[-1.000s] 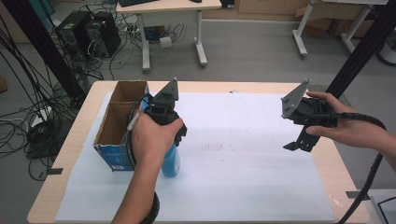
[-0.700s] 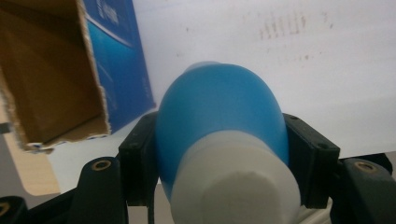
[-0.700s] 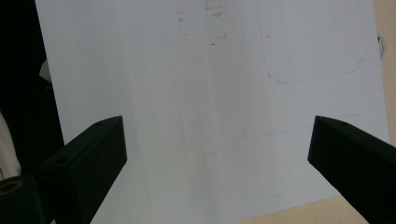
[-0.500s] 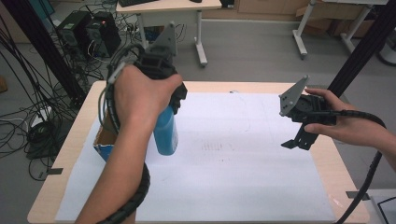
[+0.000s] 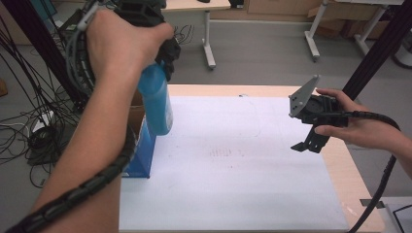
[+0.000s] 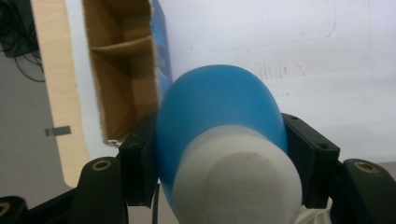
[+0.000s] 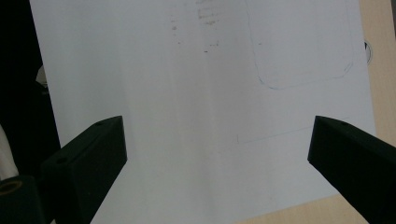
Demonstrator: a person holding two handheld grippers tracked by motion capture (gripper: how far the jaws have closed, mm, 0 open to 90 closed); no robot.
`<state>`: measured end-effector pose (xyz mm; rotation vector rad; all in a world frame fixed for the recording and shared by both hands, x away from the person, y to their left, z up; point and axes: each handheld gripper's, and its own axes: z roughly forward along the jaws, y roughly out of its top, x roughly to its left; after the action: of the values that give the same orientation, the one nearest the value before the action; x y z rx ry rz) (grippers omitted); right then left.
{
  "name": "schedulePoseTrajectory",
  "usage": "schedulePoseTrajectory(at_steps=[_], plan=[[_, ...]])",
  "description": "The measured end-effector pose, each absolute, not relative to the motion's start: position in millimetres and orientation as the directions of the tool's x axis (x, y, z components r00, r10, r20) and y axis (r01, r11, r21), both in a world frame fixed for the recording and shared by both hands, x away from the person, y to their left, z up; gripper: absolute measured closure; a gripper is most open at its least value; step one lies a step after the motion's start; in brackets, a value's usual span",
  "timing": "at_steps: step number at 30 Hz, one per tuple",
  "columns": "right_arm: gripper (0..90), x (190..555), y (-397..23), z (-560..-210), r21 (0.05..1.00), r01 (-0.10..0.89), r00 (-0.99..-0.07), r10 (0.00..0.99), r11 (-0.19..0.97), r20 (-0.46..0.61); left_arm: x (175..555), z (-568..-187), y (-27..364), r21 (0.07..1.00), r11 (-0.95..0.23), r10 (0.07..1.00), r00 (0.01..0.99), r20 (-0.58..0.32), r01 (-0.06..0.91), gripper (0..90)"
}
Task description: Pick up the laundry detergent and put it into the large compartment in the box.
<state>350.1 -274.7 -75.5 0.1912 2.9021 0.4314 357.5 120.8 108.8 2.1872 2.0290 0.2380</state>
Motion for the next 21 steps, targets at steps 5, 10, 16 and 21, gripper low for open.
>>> schedulePoseTrajectory(at_steps=[5, 10, 16, 21], plan=[[4.7, 354, -273, -77, 0.29, 0.108, -0.972, 0.162, 0.951, -0.171, 363, 123, 137, 0.229, -0.025, 0.999, 0.018, 0.031, 0.973, 37.2], [4.7, 356, -272, -76, 0.289, 0.117, -0.97, 0.172, 0.95, -0.171, 368, 129, 152, 0.243, 0.018, 0.998, -0.031, 0.05, 0.97, 37.2], [4.7, 359, -270, -76, 0.287, 0.122, -0.97, 0.176, 0.95, -0.171, 376, 116, 178, 0.236, 0.066, 0.996, -0.076, 0.035, 0.969, 37.2], [4.7, 360, -267, -74, 0.284, 0.118, -0.97, 0.172, 0.951, -0.172, 382, 101, 195, 0.228, 0.097, 0.994, -0.108, 0.034, 0.969, 37.2]])
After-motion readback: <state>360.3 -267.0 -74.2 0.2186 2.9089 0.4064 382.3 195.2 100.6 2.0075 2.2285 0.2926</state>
